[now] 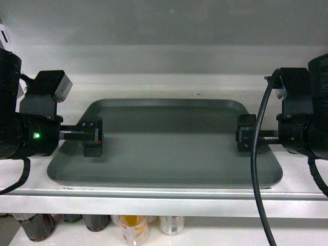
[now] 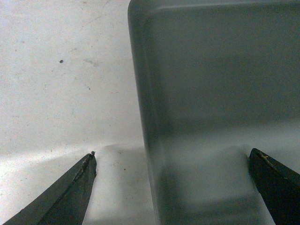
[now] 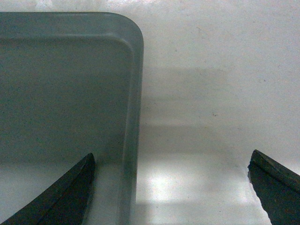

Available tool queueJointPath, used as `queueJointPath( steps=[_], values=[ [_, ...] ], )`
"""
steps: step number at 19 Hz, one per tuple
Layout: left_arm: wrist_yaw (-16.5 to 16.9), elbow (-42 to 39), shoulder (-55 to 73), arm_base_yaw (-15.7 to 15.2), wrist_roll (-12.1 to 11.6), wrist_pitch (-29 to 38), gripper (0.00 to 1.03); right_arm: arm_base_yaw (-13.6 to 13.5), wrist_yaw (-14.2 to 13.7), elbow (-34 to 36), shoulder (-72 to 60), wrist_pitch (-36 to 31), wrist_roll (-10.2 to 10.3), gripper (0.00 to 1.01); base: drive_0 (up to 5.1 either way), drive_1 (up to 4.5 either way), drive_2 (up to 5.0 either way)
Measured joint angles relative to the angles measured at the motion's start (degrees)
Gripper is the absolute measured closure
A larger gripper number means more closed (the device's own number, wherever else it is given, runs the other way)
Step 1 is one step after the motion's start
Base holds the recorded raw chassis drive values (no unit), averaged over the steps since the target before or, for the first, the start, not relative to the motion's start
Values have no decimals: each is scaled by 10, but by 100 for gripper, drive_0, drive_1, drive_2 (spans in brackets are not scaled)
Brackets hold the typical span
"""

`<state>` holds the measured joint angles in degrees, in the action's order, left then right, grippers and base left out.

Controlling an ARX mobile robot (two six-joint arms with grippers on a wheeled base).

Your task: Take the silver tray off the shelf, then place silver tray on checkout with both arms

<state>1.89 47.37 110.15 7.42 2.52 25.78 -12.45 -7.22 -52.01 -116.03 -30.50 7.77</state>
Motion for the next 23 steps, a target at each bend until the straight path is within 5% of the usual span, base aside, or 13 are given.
queueJointPath(
  steps=[4,15,18,23],
  values=[
    [-3,0,0,0,0,3,8,-3,0,0,0,-2,1,10,0,0,0],
    [-17,-8,0,3,-2,26,96,-20,-4,0,-5,-17,11,98,0,0,0],
    [-15,-9,0,3,21,30,100,-18,-5,1,-5,-20,21,98,0,0,0],
    [-22,-12,0,13,25,40,100,-18,-10,7,-5,-29,22,98,0,0,0]
  ],
)
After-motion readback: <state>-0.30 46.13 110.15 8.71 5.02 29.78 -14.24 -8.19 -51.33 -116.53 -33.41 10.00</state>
